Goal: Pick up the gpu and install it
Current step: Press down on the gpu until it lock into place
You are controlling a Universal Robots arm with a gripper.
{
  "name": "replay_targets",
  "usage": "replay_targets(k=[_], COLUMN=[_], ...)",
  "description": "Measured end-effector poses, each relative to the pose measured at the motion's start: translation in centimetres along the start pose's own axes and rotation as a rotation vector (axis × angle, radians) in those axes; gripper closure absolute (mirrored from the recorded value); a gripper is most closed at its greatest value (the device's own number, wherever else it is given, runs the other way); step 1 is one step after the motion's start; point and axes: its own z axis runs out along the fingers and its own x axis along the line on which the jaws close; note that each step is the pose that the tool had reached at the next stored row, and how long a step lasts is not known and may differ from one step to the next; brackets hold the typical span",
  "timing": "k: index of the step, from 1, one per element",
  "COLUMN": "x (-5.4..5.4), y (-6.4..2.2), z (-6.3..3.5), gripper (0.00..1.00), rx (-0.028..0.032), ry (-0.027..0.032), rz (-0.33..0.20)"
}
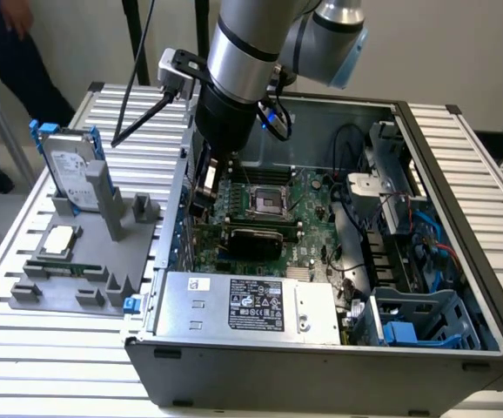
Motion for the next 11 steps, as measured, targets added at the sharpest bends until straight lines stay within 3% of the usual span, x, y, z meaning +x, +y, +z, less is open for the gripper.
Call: replay_targets(k=[11], x=[-0.10], y=[0.15], z=[0.04], gripper=[0.89], rx=[-0.0009], ry=[0.0001], rz=[0.000])
